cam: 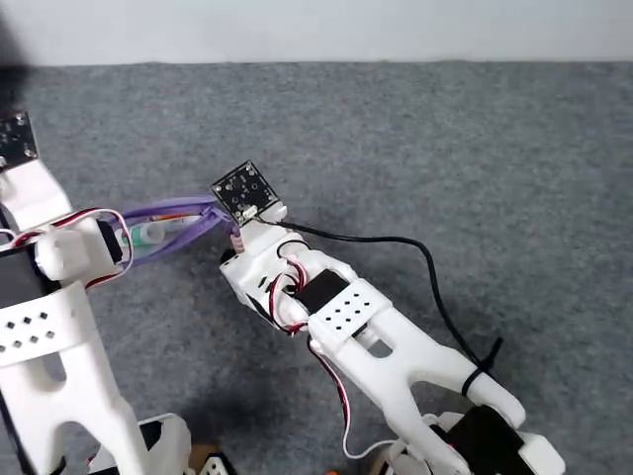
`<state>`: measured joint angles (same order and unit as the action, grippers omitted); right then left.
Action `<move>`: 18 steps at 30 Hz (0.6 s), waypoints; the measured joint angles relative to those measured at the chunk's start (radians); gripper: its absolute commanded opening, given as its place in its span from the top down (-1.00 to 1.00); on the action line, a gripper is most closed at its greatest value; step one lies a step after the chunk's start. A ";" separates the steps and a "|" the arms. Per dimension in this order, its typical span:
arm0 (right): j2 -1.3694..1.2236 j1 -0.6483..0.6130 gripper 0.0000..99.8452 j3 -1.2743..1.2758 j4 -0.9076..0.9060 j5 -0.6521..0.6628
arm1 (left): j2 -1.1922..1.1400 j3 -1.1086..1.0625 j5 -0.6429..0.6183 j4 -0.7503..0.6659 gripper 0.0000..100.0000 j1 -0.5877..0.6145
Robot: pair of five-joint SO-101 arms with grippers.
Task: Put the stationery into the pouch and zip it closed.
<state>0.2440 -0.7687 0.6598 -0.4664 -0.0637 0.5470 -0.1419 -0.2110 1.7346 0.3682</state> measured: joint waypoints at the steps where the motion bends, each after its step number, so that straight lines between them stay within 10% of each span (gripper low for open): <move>1: 0.000 0.000 0.61 0.000 0.000 0.000 | 0.000 0.000 0.000 0.000 0.97 0.000; 18: 0.169 0.000 0.60 0.000 -0.092 0.000 | 0.000 0.000 0.000 0.000 0.97 0.000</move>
<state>0.4127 -0.7687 0.6598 -0.5585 -0.0637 0.5470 -0.1419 -0.2110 1.7346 0.3682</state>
